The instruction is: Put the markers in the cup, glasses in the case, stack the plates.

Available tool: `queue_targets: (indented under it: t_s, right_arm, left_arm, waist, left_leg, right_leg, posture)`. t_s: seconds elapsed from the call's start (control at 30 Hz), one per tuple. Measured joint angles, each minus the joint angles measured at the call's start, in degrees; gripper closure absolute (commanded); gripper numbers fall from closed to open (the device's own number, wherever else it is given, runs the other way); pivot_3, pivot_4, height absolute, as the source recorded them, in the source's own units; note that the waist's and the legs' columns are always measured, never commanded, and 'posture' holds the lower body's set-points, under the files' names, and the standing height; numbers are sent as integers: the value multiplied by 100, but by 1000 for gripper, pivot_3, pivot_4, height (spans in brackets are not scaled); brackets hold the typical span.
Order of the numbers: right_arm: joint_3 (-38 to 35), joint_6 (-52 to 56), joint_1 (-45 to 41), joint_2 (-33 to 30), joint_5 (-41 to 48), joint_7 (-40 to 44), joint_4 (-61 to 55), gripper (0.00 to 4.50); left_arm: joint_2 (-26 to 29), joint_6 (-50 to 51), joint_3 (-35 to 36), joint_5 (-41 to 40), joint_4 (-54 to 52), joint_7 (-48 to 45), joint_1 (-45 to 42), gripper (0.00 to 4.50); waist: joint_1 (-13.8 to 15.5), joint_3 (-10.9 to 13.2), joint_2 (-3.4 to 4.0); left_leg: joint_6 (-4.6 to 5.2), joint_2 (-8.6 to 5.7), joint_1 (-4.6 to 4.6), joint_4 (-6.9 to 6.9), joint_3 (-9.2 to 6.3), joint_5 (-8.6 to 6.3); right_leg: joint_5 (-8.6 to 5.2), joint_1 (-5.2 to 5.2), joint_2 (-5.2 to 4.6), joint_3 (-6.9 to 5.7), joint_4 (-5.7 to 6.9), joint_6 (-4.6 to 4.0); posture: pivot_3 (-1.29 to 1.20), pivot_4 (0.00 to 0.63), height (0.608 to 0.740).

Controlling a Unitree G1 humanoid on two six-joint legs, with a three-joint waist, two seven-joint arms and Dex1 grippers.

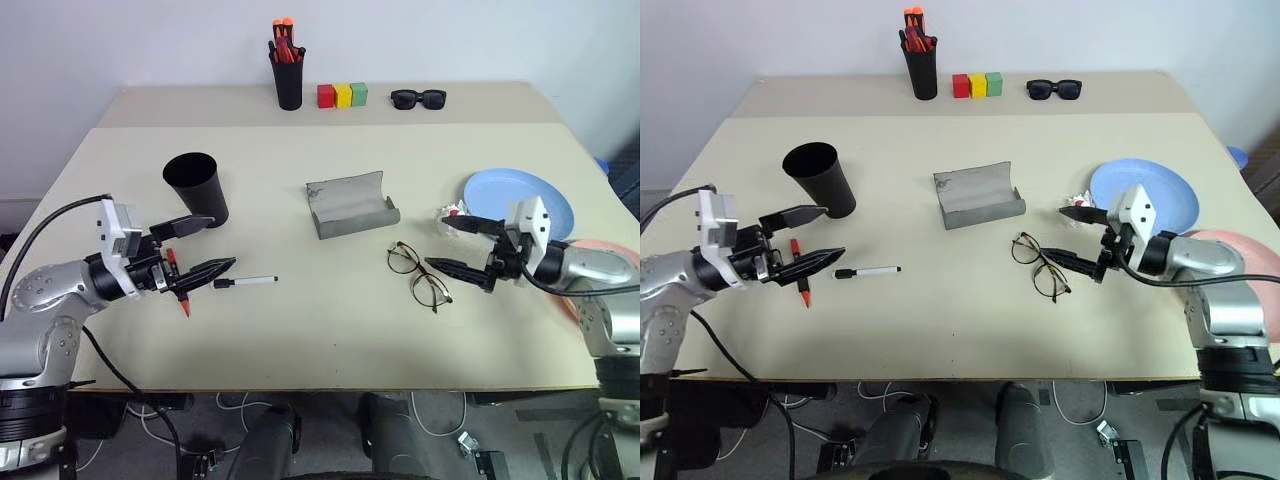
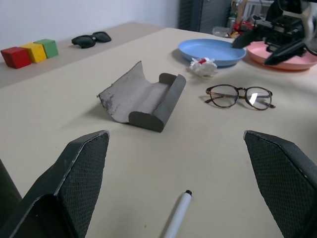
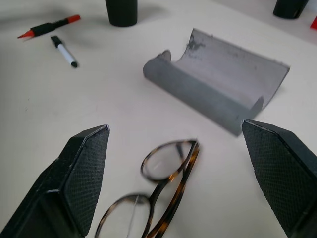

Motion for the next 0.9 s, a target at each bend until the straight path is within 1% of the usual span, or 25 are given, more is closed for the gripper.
queue_targets:
  t_s: [0.23,0.33,0.4,0.57,0.67,0.8,0.9]
  right_arm:
    - [-4,91,3,-2,4,-59,-198,151]
    - [-4,179,-6,-2,65,-79,-330,151]
    - [-1,219,-55,7,183,-50,-432,151]
    - [65,500,-212,131,531,-34,-937,151]
    - [220,573,-321,233,582,-47,-1136,151]
    - [520,738,-395,537,606,-376,-1623,151]
    - [678,858,-391,769,630,-643,-1900,151]
  left_arm:
    - [-165,-167,-9,110,50,30,-55,0]
    - [-119,-96,31,88,130,5,-46,0]
    - [8,48,109,11,146,-5,59,0]
    - [342,390,570,-165,179,3,384,0]
    - [363,633,877,-274,142,198,703,0]
    - [469,1180,1183,-340,36,569,1185,0]
    - [542,1437,1397,-307,-312,920,1455,0]
  waist:
    - [11,0,0]
    - [4,0,0]
    - [-13,0,0]
    - [-4,0,0]
    - [4,0,0]
    - [5,1,0]
    - [21,0,-1]
  left_leg:
    - [0,3,2,0,3,0]
    - [0,3,3,0,2,0]
    - [0,6,3,-1,4,0]
    - [0,9,3,-2,3,-1]
    - [0,10,3,-1,3,-1]
    - [0,13,1,-2,0,-1]
    - [-1,13,-2,-1,0,-1]
  right_leg:
    - [1,1,3,3,-1,-1]
    - [1,1,4,3,0,-1]
    - [1,0,5,4,0,-1]
    - [0,-2,7,4,1,-1]
    - [0,-1,6,5,-1,-1]
    - [0,-5,9,5,1,-1]
    - [-1,-5,8,6,0,-3]
  posture:
    - [0,150,740]
    - [0,150,740]
    - [0,150,740]
    - [0,150,740]
    - [0,150,740]
    - [0,150,740]
    - [0,150,740]
